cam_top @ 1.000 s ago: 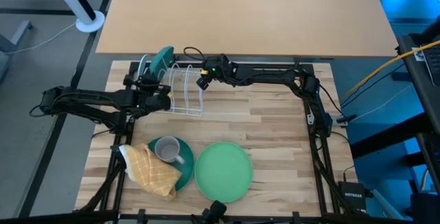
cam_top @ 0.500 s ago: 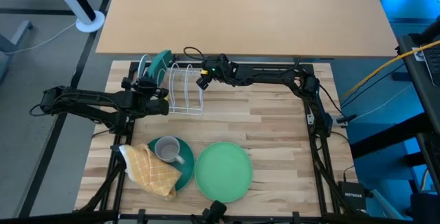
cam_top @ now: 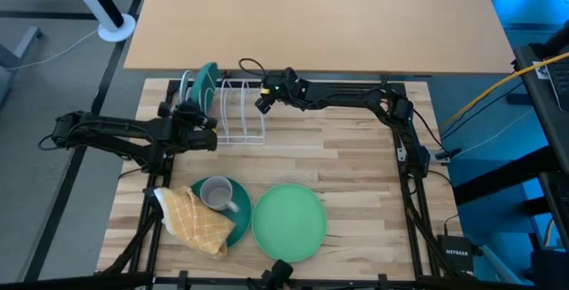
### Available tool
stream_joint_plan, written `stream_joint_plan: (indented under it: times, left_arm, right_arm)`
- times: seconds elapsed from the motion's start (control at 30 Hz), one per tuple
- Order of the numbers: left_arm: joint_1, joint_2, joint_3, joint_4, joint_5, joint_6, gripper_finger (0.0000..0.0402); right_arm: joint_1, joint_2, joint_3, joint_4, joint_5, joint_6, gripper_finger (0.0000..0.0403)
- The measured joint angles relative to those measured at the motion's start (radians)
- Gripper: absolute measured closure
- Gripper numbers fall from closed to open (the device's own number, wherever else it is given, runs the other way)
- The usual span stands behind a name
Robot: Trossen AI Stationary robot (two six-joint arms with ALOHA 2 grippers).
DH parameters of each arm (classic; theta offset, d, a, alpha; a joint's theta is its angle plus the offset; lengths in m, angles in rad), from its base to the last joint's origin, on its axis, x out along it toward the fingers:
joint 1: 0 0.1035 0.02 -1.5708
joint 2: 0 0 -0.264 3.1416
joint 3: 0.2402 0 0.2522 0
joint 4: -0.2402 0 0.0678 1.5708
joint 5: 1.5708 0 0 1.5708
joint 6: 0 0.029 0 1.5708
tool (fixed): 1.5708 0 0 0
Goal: Sort dishes
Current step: Put the right dark green plate into the dish rack
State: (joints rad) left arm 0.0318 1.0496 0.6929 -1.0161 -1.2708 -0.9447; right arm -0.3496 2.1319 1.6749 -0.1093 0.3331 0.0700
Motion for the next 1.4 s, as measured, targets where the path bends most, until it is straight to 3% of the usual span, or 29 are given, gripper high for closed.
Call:
stream_joint_plan:
  times: [0.2, 0.9, 1.4]
  left_arm:
    - [-0.008, -0.006, -0.002, -0.008, 0.044, -0.012, 0.0263]
    - [-0.055, -0.183, -0.002, -0.022, 0.268, -0.018, 0.0261]
    - [-0.055, -0.261, -0.002, -0.019, 0.325, 0.002, 0.0261]
  right_arm:
    - [0.000, 0.000, 0.000, -0.002, 0.009, 0.000, 0.0244]
    - [0.002, -0.001, 0.000, -0.017, 0.016, 0.001, 0.0244]
    - [0.003, -0.001, 0.000, -0.025, 0.015, 0.001, 0.0244]
